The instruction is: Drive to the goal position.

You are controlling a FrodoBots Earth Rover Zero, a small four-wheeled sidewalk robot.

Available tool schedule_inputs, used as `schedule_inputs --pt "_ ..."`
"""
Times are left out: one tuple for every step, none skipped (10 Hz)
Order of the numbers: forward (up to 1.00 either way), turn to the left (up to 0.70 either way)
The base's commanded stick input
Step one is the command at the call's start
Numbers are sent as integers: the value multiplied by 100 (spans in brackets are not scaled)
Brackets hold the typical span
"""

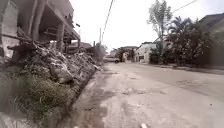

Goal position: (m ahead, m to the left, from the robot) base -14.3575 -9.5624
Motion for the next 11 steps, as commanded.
schedule_inputs --pt "4 0" --pt "4 0" --pt "4 0" --pt "4 0" --pt "4 0" --pt "4 0" --pt "5 0" --pt "5 0" --pt "4 0" --pt "4 0" --pt "5 0"
